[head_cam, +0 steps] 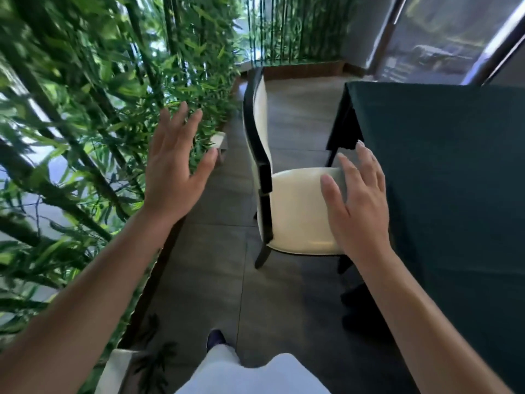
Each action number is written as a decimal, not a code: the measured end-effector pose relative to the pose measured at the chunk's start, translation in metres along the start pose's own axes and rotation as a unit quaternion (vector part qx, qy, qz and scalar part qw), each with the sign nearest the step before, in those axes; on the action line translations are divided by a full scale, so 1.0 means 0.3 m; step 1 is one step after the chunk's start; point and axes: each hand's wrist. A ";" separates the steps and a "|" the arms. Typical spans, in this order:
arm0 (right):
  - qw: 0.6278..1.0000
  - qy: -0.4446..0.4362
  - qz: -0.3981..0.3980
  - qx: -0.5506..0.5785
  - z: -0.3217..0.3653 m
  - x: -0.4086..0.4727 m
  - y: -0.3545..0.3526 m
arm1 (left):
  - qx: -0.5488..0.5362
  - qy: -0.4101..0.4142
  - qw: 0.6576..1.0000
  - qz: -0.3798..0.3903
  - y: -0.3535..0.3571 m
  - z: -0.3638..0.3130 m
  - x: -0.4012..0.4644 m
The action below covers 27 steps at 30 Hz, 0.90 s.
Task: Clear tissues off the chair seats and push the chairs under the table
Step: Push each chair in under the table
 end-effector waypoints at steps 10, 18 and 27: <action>0.999 0.042 -0.010 -0.028 0.065 0.221 0.281 | -0.043 0.017 0.998 0.041 0.290 0.229 0.258; 0.991 0.087 -0.081 -0.055 0.188 0.406 0.423 | -0.125 0.095 0.986 0.063 0.493 0.272 0.614; 0.973 0.121 -0.171 -0.099 0.085 0.536 0.376 | -0.205 0.178 0.960 0.069 0.745 0.127 0.790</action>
Point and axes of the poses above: each hand's wrist, its own x-axis towards the middle knuckle, its own y-axis out of the palm, z = x × y, and after that the axes turned 15 degrees about -z, right-handed
